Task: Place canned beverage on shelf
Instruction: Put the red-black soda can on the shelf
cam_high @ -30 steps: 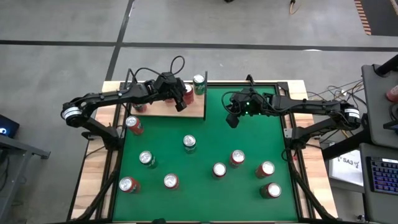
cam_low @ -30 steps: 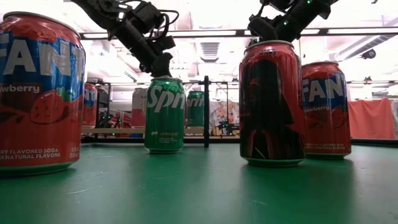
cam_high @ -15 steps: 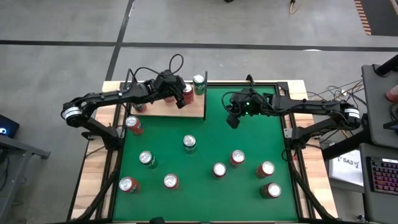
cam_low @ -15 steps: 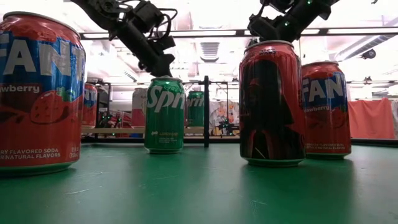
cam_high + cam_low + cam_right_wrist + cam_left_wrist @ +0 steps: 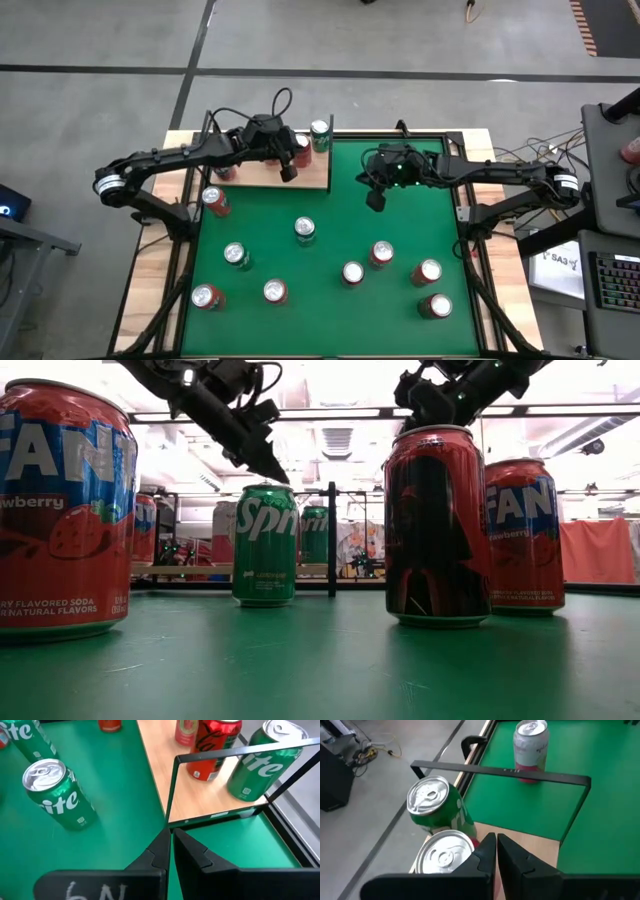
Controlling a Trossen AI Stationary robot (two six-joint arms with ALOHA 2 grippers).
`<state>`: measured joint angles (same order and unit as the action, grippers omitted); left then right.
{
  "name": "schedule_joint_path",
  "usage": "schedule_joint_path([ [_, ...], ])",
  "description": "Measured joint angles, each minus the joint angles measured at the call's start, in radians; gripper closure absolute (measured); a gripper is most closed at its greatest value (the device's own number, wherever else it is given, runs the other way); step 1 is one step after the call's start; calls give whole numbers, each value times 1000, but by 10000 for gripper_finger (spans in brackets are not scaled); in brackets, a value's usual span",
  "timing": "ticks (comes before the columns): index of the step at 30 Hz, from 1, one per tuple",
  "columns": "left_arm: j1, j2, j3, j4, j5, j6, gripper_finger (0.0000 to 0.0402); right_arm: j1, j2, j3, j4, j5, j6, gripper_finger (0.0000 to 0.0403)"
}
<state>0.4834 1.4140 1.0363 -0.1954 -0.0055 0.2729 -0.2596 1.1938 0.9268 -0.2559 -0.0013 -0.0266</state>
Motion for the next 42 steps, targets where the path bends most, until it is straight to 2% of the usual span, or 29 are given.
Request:
schedule_joint_path([
  [15, 6, 26, -11, 14, -15, -1, 402, 0, 0, 0, 4, 1, 26, 390],
  [27, 7, 63, -9, 16, -87, -24, 402, 0, 0, 0, 4, 1, 27, 390],
  [42, 21, 64, -10, 40, -93, -74, 402, 0, 0, 0, 4, 2, 34, 390],
])
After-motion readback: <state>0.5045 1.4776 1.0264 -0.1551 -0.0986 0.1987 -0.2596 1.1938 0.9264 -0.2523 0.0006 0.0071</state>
